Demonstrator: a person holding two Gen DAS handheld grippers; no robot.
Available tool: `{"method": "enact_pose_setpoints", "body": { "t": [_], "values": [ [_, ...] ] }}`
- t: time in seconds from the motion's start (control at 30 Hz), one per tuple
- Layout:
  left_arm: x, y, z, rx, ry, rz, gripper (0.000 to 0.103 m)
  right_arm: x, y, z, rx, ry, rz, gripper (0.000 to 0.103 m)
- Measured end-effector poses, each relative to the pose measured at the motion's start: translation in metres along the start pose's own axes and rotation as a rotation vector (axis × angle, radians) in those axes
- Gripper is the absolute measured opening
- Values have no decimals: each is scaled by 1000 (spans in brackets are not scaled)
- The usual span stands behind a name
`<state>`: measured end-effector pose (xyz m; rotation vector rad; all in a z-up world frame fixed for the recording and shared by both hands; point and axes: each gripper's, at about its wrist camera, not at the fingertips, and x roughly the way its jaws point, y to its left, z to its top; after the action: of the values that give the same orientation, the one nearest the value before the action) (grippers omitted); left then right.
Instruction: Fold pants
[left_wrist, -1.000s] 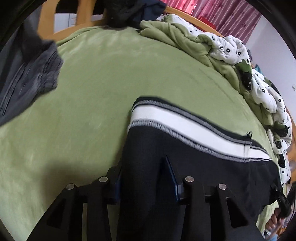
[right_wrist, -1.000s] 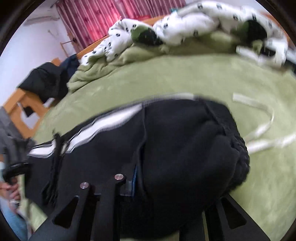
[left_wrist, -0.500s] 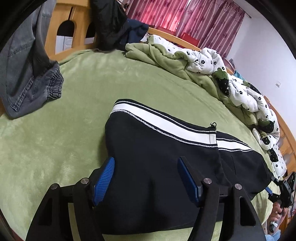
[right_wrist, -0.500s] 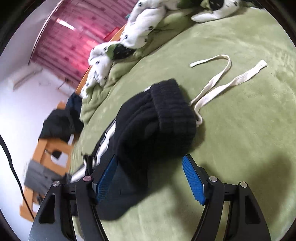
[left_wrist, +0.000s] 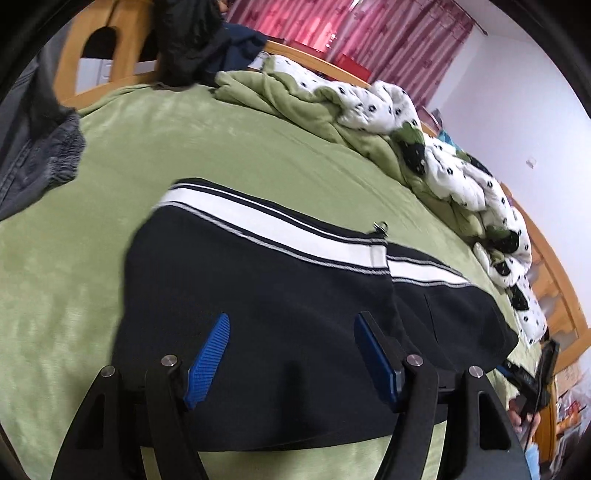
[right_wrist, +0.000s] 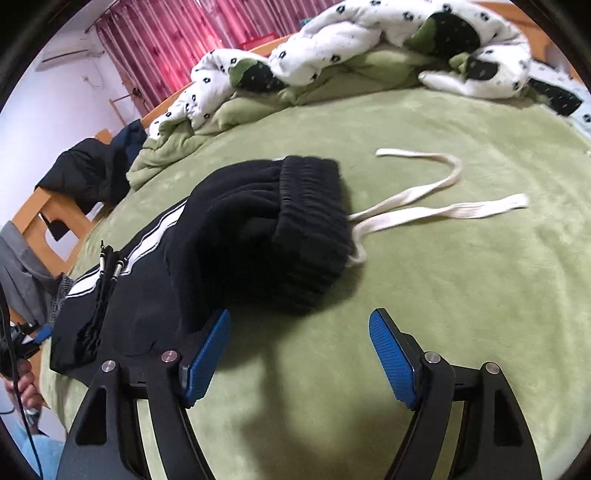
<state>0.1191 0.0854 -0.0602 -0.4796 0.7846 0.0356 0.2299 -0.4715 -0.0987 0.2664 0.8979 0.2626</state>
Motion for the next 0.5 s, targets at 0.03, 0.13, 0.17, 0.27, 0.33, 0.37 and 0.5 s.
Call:
{"method": "enact_pose_setpoints", "body": {
  "t": [0.03,0.13,0.17,0.27,0.33,0.37,0.5],
  "values": [
    [1,-3,-1,4,1,0,68,11,2,5,-1,17,-2,77],
    [2,-13,-4,14,10,-1,68,40,10,20,-44,45,-17,77],
    [2,-14,-5,19,9,6,68,44,11,23,-62,34,-16,71],
    [1,-17,-8,29,6,50,68,29,22,32,-224,-72,-86,47],
    [-2,-15,-7,25,6,58,68,5,28,43,-401,-180,-189,46],
    [-3,-14,-7,21,6,58,68,-1,27,49,-462,-199,-222,46],
    [-1,-11,-6,-3,12,58,68,8,4,59,-551,-138,-313,64]
  ]
}}
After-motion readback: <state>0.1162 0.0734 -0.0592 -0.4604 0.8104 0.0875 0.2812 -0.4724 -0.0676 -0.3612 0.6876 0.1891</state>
